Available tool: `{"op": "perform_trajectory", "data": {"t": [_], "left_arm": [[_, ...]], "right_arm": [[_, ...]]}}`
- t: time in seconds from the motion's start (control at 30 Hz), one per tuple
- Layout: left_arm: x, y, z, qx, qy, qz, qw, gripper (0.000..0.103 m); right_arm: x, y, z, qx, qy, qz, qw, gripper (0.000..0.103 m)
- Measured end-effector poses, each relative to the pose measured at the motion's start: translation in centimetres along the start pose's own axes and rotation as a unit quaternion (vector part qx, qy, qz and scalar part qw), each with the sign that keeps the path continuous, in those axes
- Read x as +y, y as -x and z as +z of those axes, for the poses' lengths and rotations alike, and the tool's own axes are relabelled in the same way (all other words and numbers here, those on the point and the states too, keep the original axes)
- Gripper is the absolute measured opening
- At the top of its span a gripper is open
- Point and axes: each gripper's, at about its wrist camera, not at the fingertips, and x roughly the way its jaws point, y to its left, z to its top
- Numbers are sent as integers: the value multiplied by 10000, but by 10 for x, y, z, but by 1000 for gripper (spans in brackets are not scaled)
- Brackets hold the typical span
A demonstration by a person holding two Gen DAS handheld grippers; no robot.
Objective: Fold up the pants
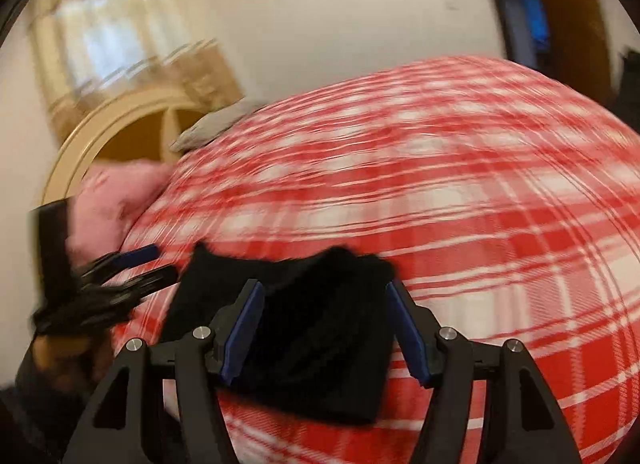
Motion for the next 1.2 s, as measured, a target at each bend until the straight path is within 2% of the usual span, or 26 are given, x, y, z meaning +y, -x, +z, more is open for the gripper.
{"op": "perform_trajectory", "data": {"t": [0.1,0.2,0.27,0.3,0.33,0.4,0.5,0.57,0.6,0.63,0.67,0.77,0.87,0.93,1.0,1.03,1.07,1.1,1.13,1.2], "left_arm": [[37,-7,-19,105,226,601,9979,82],[73,-18,-40,326,700,847,9934,82],[89,-26,-51,400,868,971,9907,82],[90,-31,-56,434,927,1048,9892,82],[96,-37,-61,453,1031,1075,9878,82],[108,-47,-67,554,1247,1045,9851,83],[109,-55,-73,546,1317,1020,9845,92],[107,-62,-74,540,1253,1027,9853,95],[108,-63,-77,556,1285,990,9852,96],[110,-64,-78,562,1342,949,9848,97],[111,-64,-80,548,1399,913,9844,98],[115,-64,-80,550,1430,915,9840,100],[114,-57,-77,528,1432,923,9840,100],[112,-50,-75,440,1405,905,9849,100],[106,-46,-72,401,1327,887,9864,100],[103,-45,-72,382,1290,859,9872,100],[99,-44,-71,356,1245,834,9881,100],[93,-43,-72,334,1157,820,9893,100],[89,-44,-72,334,1091,816,9901,100],[76,-50,-77,460,871,766,9922,100]], "right_arm": [[17,-21,-8,396,232,57,9989,66],[15,-34,-17,725,258,-106,9970,66],[9,-41,-22,984,305,-375,9940,54],[2,-43,-25,1115,291,-637,9913,38],[-6,-43,-27,1147,225,-770,9902,37],[-32,-40,-32,1165,-163,-787,9899,37],[-47,-38,-33,1285,-490,-574,9888,39],[-42,-39,-32,1495,-343,-574,9865,46],[-40,-37,-30,1539,-270,-661,9855,53],[-39,-33,-29,1521,-262,-731,9853,56],[-38,-28,-26,1445,-291,-797,9859,56],[-24,-8,-11,805,-144,-802,9934,56],[2,-12,7,546,273,-213,9979,56],[13,-24,15,552,409,196,9974,56],[13,-45,23,694,283,476,9961,56],[8,-56,25,816,184,466,9954,56],[1,-68,26,911,94,247,9955,56],[-12,-81,26,997,-19,-281,9946,56],[-28,-91,23,1115,-251,-574,9918,56],[-44,-88,19,1026,-620,-267,9924,56]]}}
